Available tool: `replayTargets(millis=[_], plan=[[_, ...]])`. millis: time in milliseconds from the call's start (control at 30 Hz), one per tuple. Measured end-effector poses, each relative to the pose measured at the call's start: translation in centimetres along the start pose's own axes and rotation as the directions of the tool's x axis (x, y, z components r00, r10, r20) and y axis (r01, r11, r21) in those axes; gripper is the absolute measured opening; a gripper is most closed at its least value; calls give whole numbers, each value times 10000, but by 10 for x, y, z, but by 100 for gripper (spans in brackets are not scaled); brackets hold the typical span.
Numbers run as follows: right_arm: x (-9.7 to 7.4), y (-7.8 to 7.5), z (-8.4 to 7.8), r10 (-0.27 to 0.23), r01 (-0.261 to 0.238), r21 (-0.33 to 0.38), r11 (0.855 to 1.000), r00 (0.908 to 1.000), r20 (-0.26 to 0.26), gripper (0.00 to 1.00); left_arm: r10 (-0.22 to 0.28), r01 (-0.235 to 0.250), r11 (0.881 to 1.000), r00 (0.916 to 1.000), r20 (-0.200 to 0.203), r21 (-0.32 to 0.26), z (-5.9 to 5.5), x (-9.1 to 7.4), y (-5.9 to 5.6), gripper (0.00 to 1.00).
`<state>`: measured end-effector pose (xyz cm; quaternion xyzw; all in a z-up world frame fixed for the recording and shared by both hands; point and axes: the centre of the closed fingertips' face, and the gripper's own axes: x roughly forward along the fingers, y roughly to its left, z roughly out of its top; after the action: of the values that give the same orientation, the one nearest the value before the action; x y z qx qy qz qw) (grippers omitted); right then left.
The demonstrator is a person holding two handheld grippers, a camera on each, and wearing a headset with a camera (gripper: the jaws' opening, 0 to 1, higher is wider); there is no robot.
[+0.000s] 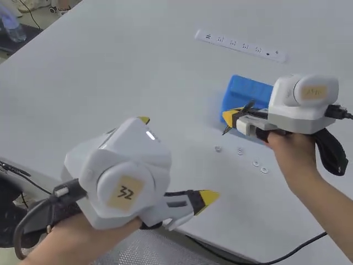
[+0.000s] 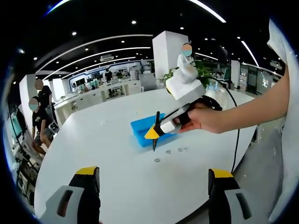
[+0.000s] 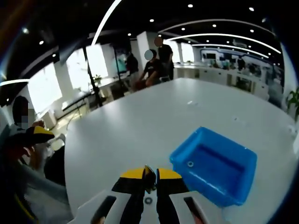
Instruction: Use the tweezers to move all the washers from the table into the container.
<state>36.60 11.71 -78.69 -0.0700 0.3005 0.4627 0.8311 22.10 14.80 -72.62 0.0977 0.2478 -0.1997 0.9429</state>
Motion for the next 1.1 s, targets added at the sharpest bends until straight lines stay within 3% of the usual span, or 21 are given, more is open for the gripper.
replayTargets(millis=[300,1100], plan=[[11,1,-24,52,-42,232,9997,9991,-428,5,40,-38,9999,9996,-268,102,-7,0,-1,99],[13,2,-26,-104,101,-68,9999,9991,-416,5,58,-51,9997,9994,-330,219,-9,0,0,99]])
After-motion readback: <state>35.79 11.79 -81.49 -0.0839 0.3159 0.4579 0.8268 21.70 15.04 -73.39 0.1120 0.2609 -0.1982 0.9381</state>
